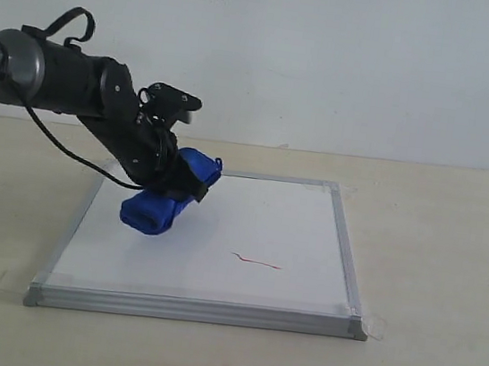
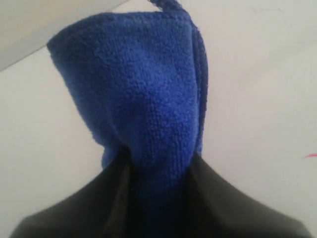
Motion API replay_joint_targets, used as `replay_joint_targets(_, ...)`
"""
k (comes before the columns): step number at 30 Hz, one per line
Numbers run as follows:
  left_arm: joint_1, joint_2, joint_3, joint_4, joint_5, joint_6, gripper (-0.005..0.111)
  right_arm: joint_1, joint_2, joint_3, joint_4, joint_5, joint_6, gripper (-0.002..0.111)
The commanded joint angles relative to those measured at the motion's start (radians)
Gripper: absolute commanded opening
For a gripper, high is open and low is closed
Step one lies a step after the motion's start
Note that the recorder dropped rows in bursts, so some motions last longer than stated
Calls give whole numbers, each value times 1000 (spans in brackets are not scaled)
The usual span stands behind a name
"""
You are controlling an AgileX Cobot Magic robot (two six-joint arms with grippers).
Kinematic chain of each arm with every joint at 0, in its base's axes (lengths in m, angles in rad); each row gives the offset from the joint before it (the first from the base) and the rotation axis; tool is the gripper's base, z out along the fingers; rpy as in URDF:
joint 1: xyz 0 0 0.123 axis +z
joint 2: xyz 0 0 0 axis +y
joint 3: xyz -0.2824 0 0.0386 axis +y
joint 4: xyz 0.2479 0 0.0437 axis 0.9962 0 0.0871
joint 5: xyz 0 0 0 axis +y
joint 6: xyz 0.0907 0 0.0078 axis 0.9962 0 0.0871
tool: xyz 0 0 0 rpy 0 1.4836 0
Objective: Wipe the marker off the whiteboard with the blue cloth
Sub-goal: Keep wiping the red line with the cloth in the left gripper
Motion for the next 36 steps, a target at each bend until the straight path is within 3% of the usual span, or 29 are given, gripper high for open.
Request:
replay_joint_targets(1,-58,29,-8,108,22,7,4,-2,-4,0,0,-6,0,0)
replay_joint_targets(6,-113,48,-8,113,59,7,4,-2,-4,0,0,-6,0,0)
replay_joint_targets(13,-177,46,-8,106,210,19,4,-2,-4,0,0,-6,0,0)
replay_joint_targets(20,-211,33,-8,61,214,23,4,-2,-4,0,0,-6,0,0)
replay_joint_targets(24,-199,33,-8,168,198,-46,4,-2,-4,0,0,-6,0,0)
replay_joint_targets(30,-120,33,-8,479,229,-362,4,-2,-4,0,0,-6,0,0)
replay_joint_targets(36,-85,33,-8,391,249,-370,4,-2,-4,0,0,-6,0,0)
